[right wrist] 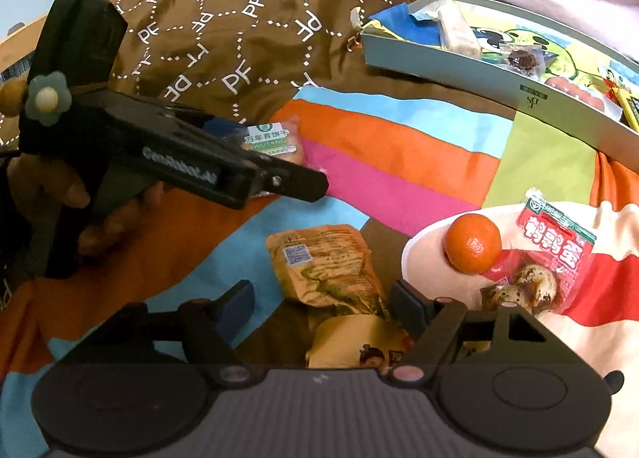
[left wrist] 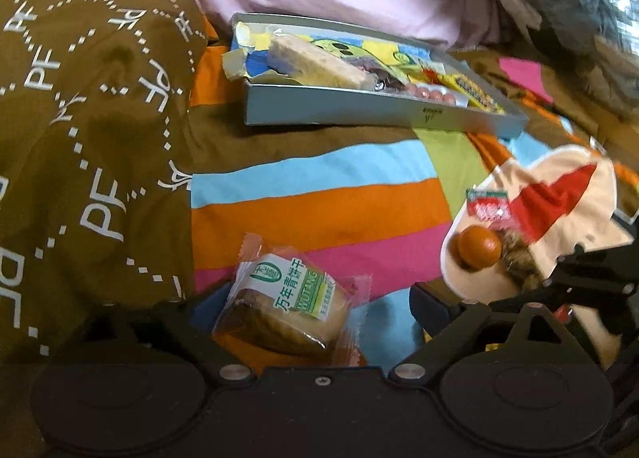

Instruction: Organize snacks

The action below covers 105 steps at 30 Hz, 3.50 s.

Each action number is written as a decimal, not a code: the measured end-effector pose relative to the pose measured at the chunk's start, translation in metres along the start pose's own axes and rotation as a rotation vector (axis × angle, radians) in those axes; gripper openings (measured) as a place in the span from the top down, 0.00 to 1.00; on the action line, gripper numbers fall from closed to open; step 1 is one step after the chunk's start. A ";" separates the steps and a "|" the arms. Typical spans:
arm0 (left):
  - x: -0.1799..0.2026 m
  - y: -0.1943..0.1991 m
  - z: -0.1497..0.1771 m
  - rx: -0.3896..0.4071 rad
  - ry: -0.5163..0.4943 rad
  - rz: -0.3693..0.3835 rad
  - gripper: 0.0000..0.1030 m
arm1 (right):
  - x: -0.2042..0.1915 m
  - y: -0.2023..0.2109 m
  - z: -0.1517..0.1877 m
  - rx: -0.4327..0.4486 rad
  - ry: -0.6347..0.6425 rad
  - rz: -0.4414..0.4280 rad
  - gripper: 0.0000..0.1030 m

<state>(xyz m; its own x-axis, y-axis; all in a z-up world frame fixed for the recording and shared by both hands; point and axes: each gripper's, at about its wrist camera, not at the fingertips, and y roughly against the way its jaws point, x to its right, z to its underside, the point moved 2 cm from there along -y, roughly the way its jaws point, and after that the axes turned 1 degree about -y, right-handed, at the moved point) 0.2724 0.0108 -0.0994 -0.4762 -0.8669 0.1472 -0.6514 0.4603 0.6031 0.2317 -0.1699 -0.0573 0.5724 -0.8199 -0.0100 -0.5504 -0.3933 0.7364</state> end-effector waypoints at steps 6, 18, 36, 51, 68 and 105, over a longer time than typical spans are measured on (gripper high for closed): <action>0.006 -0.002 0.002 -0.007 -0.068 -0.055 0.18 | -0.001 0.002 0.001 -0.007 -0.010 -0.007 0.34; 0.021 0.000 0.007 -0.019 -0.190 -0.111 0.35 | -0.010 0.010 0.005 -0.016 -0.018 0.043 0.43; 0.046 0.032 0.025 -0.133 -0.110 -0.021 0.43 | -0.015 0.044 0.038 -0.020 -0.098 0.073 0.55; 0.059 0.056 0.040 -0.187 0.079 -0.024 0.40 | -0.013 0.060 0.052 -0.021 -0.153 0.029 0.43; 0.066 0.052 0.040 -0.171 0.004 -0.014 0.44 | -0.022 0.055 0.055 -0.014 -0.112 0.093 0.54; 0.078 0.058 0.000 0.072 0.154 0.017 0.45 | 0.001 0.098 0.040 0.167 0.009 0.289 0.56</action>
<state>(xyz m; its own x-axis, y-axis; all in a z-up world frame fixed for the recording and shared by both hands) 0.1974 -0.0306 -0.0527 -0.3950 -0.8752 0.2793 -0.6869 0.4832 0.5428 0.1540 -0.2255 -0.0119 0.3831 -0.9041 0.1894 -0.7821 -0.2084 0.5872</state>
